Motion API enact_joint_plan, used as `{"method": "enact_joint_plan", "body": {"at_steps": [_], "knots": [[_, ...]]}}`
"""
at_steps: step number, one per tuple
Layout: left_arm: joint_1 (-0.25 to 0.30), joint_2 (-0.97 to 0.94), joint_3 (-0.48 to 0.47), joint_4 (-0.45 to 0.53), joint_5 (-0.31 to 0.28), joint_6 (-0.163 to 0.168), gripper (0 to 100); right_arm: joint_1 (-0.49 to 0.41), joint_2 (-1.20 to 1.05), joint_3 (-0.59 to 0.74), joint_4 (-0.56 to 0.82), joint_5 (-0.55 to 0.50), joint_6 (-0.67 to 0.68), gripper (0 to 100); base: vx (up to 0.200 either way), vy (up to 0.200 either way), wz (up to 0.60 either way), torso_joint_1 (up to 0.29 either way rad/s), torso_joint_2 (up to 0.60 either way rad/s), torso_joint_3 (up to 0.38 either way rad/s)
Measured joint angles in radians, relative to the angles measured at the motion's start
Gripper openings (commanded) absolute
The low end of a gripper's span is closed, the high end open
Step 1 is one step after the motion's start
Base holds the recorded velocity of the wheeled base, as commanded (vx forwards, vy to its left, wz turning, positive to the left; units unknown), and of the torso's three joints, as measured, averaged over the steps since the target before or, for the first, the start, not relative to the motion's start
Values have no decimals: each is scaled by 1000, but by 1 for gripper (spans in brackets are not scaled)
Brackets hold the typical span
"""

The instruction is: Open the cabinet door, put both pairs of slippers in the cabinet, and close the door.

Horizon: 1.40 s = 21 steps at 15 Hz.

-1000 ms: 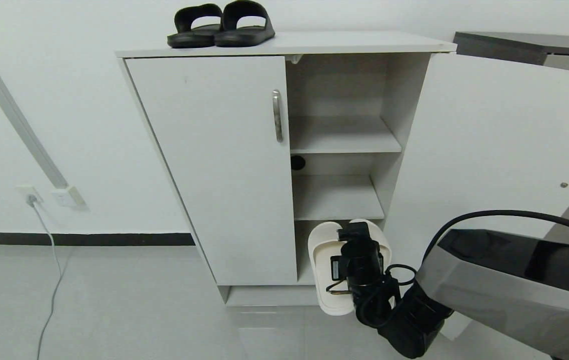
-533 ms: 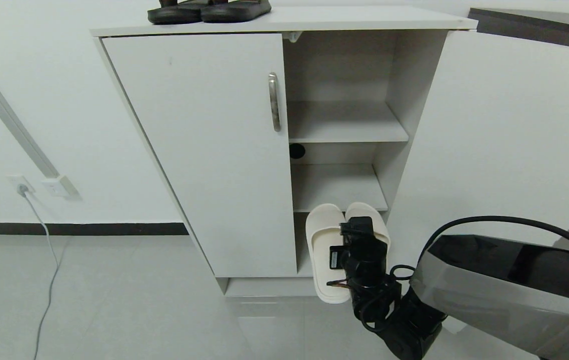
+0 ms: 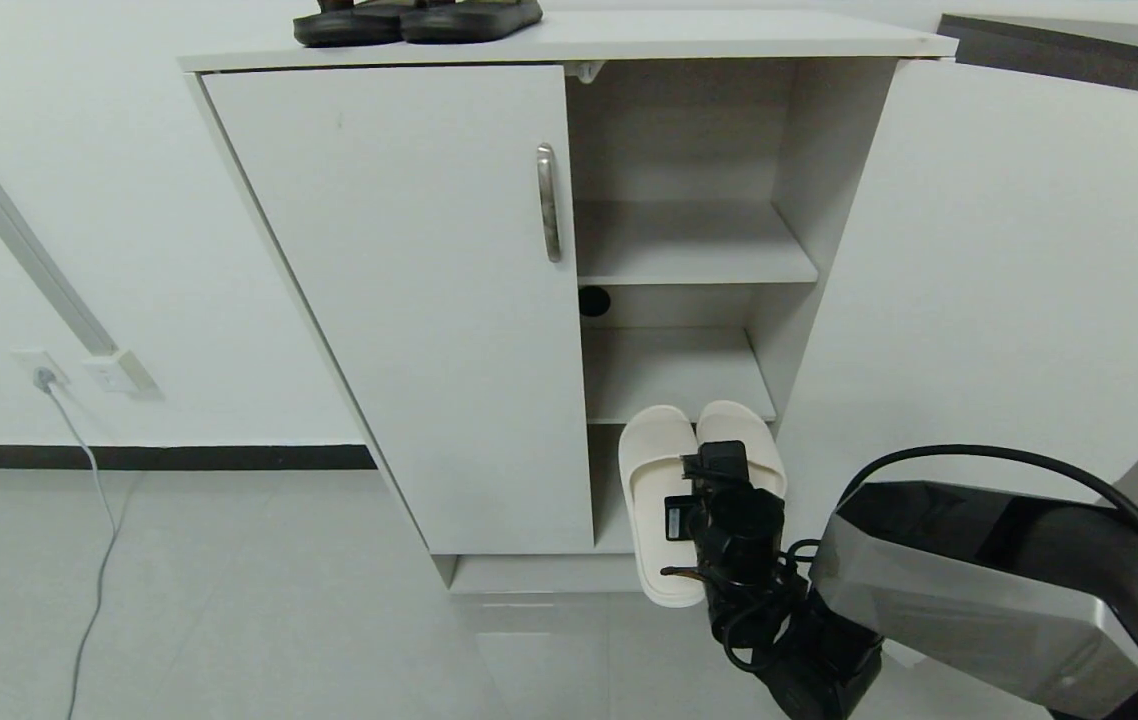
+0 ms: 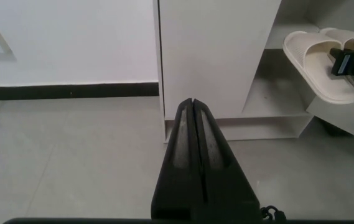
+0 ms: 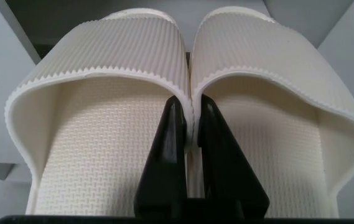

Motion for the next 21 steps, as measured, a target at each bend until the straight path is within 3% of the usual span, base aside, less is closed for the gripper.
{"method": "enact_joint_plan", "body": {"at_steps": [12, 16, 21], "knots": [[-1, 0, 0, 0, 0, 0, 0, -1, 4, -2, -1, 5, 1, 0, 200, 0, 0, 1, 1, 4], [0, 0, 0, 0, 0, 0, 0, -13, 5, -24, 69, 54, 8, 0, 0, 0, 0, 0, 0, 0], [-1, 0, 0, 0, 0, -1, 0, -54, 25, -210, 254, 66, 48, 0, 0, 0, 0, 0, 0, 0]]}}
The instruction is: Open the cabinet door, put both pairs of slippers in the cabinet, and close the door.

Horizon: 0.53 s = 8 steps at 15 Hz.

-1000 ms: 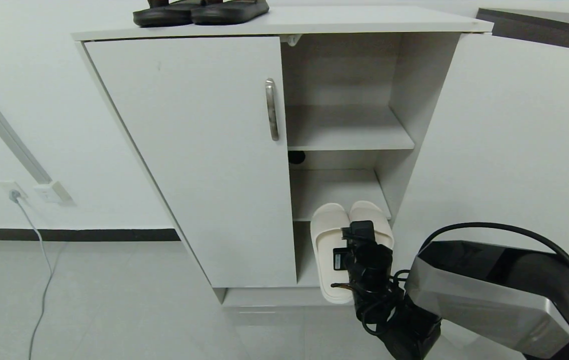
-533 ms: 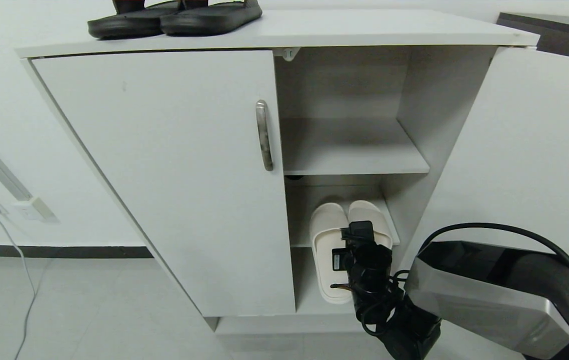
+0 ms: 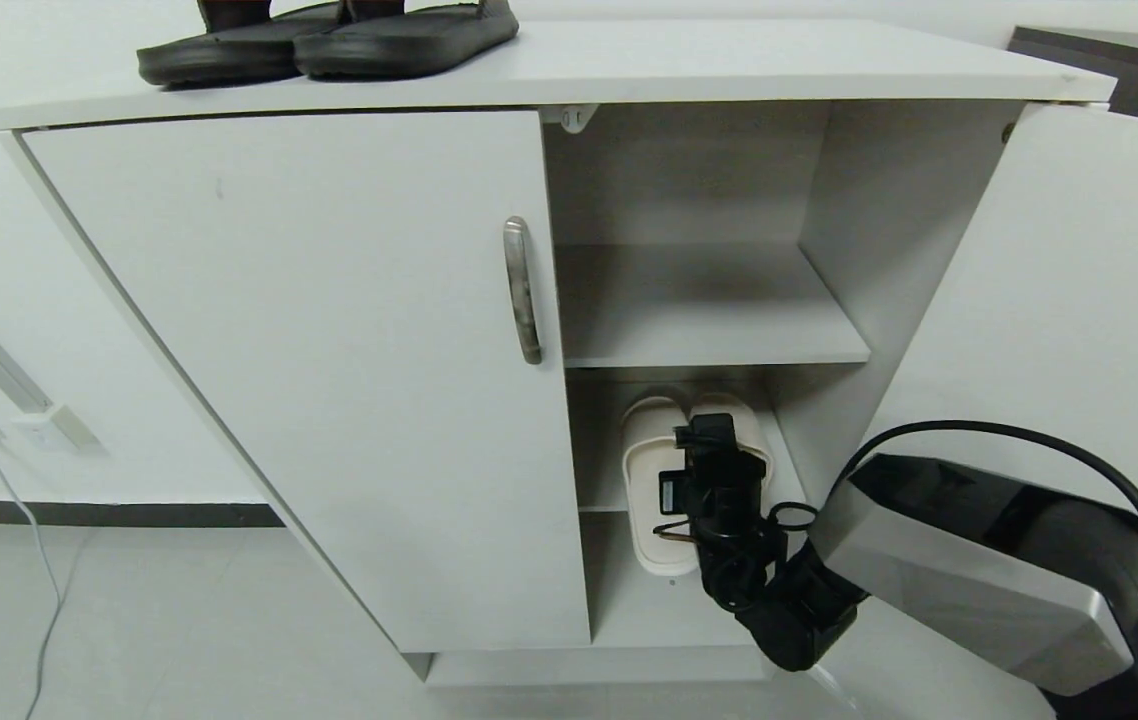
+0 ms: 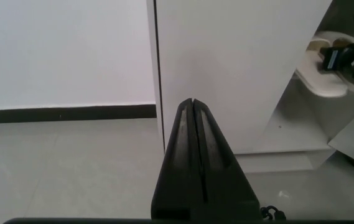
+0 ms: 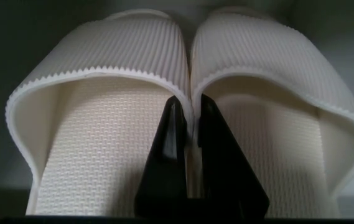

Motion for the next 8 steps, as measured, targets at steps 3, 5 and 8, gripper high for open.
{"method": "enact_joint_plan", "body": {"at_steps": [3, 5, 8], "knots": [[0, 0, 0, 0, 0, 0, 0, -22, 21, -103, 89, 13, 1, 0, 0, 0, 0, 0, 0, 0], [0, 0, 0, 0, 0, 0, 0, -34, 35, -169, 136, 15, 1, 0, 0, 0, 0, 0, 0, 0], [1, 0, 0, 0, 0, 1, 0, -51, 52, -256, 194, 14, 1, 0, 0, 0, 0, 0, 0, 0]]}}
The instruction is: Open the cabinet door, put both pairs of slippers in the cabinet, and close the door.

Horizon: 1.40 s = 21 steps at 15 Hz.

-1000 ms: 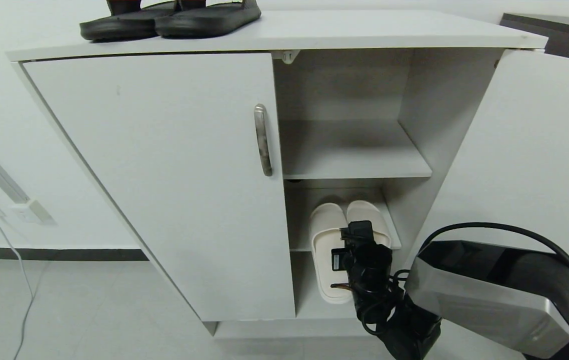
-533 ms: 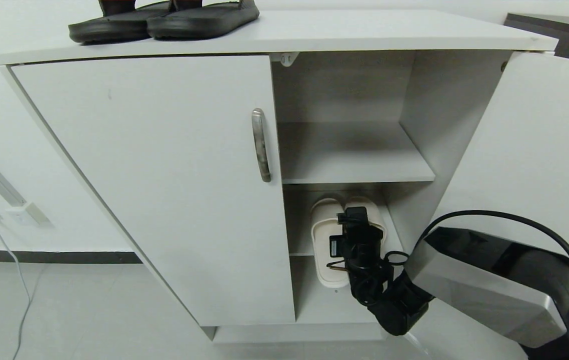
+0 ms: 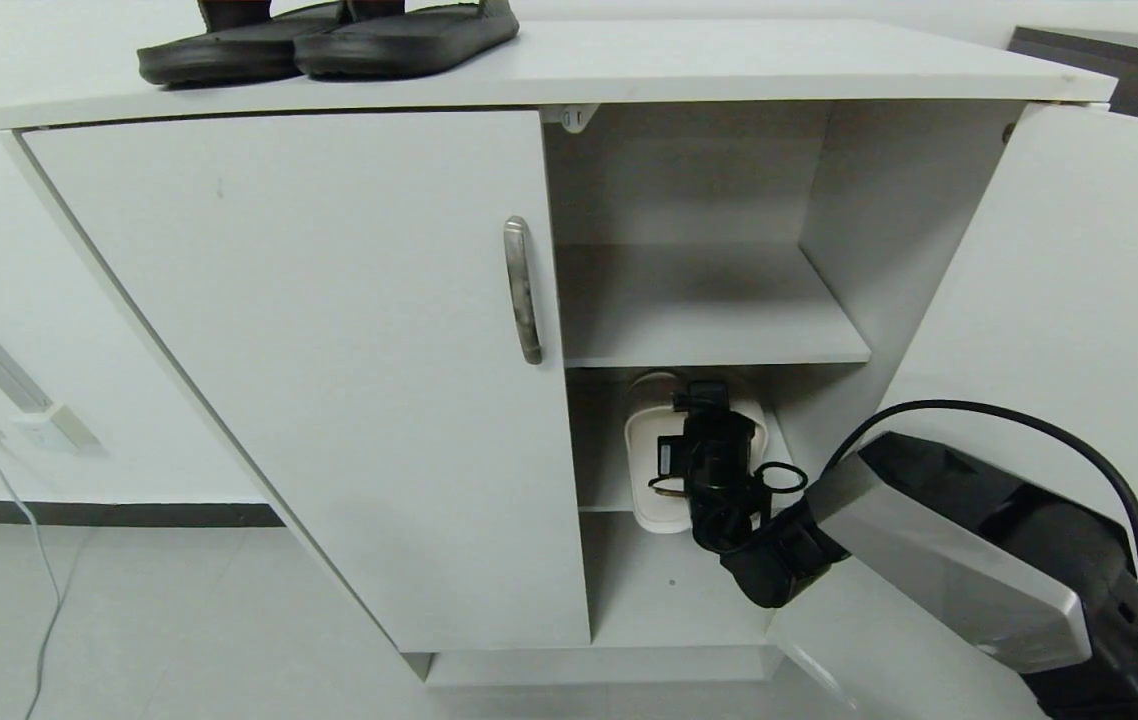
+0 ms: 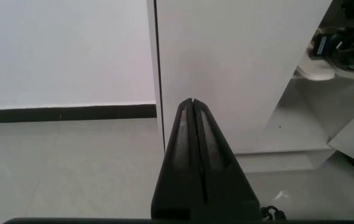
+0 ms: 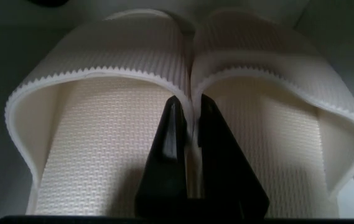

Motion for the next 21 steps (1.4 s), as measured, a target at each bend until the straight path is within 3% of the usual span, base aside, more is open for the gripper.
{"method": "enact_joint_plan", "body": {"at_steps": [8, 9, 15, 21], "knots": [[0, 0, 0, 0, 0, 0, 0, -6, 40, -79, 52, 9, 0, 0, 0, 0, 0, 0, 0, 0], [0, 0, 0, 0, 0, 0, 0, -6, 43, -83, 61, 12, 0, 100, 0, 0, 0, 0, 0, 0], [0, 0, 0, 0, 0, 0, 0, -6, 34, -33, 64, 41, 0, 100, 0, 0, 0, 0, 0, 0], [0, 0, 0, 0, 0, 0, 0, 58, -119, 252, -74, 36, 1, 100, 0, 0, 0, 0, 0, 0]]}}
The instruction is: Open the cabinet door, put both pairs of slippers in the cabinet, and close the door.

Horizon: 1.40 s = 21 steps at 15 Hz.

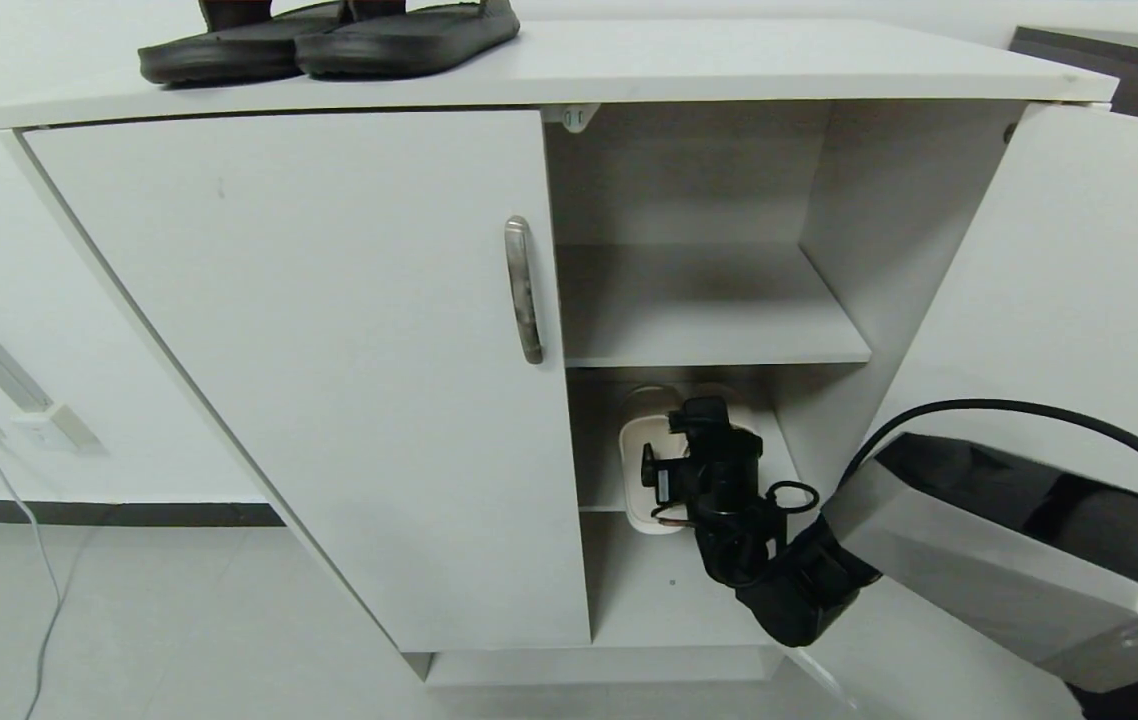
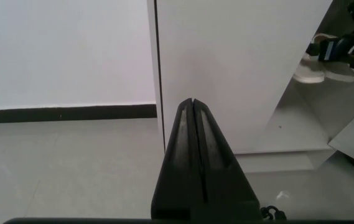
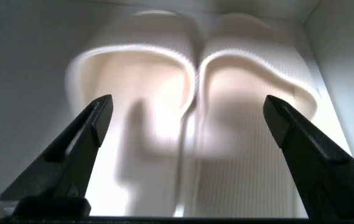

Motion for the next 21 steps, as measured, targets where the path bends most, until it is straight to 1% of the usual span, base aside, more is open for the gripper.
{"method": "enact_joint_plan", "body": {"at_steps": [3, 5, 7, 9, 13, 21], "knots": [[-1, 0, 0, 0, 0, 0, 0, 49, -98, 213, -100, -3, 1, 100, 0, 0, 0, 0, 0, 0], [-1, 0, 0, 0, 0, 0, 0, 84, -161, 370, -192, -4, 1, 100, 0, 0, 0, 0, 0, 0], [0, 0, 0, 0, 0, 0, 0, 110, -211, 468, -259, -5, 1, 100, 0, 0, 0, 0, 0, 0], [0, 0, 0, 0, -1, -1, 0, 119, -236, 503, -263, -5, 0, 100, -200, 0, 0, 2, 2, 0], [0, 0, 0, 0, 0, -1, 0, 129, -251, 519, -277, -5, 0, 100, -200, 0, 0, -2, 2, -1], [0, 0, 0, 0, 6, -7, 0, 127, -252, 553, -309, -4, -1, 100, 0, 0, 0, 0, 0, 0]]}}
